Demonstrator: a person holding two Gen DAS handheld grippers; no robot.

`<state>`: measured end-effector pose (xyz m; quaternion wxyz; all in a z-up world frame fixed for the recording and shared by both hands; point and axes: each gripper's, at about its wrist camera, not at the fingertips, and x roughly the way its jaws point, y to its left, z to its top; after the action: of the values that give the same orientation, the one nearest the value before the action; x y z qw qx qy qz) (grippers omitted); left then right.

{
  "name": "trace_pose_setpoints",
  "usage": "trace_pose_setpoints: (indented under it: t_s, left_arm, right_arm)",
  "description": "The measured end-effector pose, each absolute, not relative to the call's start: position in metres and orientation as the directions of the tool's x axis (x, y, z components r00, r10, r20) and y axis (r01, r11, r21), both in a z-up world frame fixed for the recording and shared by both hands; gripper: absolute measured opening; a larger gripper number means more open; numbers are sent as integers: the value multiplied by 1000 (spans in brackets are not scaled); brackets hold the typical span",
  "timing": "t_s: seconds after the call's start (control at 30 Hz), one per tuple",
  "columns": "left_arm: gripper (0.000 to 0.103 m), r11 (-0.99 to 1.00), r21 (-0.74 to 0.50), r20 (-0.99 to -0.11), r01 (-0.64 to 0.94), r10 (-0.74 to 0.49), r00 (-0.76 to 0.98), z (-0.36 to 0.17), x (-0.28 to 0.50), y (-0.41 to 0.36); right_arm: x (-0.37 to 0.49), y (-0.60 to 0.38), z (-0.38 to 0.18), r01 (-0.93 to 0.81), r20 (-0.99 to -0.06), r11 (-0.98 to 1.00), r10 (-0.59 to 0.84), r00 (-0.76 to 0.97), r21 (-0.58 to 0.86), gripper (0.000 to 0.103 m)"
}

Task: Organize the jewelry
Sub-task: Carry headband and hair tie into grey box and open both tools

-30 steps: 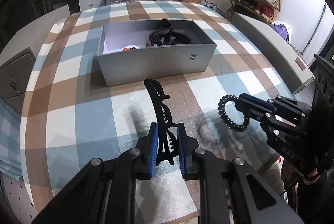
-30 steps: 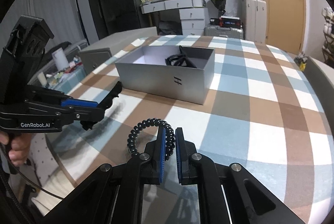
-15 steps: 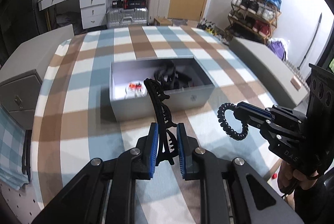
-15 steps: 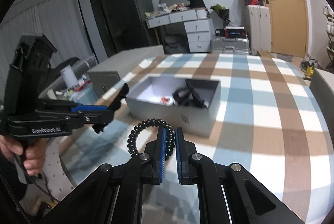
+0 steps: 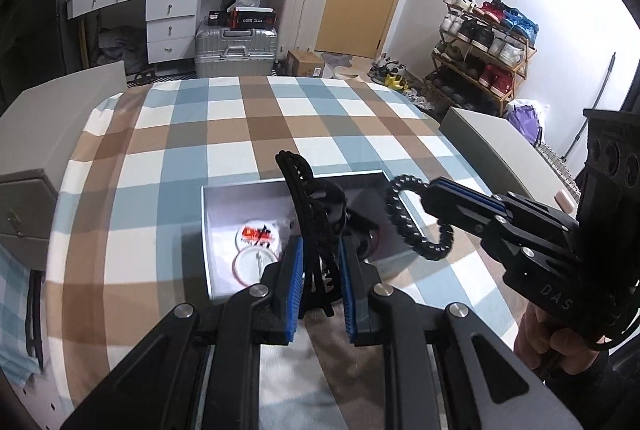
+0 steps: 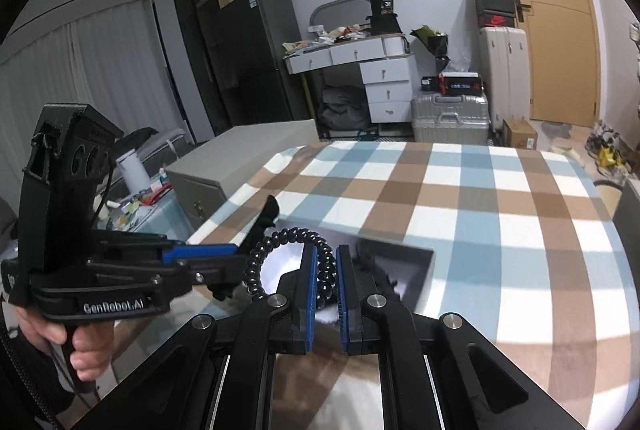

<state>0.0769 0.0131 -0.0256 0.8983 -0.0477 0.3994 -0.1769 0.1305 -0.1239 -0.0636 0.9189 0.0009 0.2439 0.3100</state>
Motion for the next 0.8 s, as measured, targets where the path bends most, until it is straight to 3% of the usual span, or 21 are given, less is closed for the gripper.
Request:
trace_pose_setpoints:
  t_s: [0.8]
  left_arm:
    - [12,895,-283,-710,345,-438,552,-45,108,17]
  right_arm:
    - [191,-94,-91,-567,-520,811,550,654,144,9]
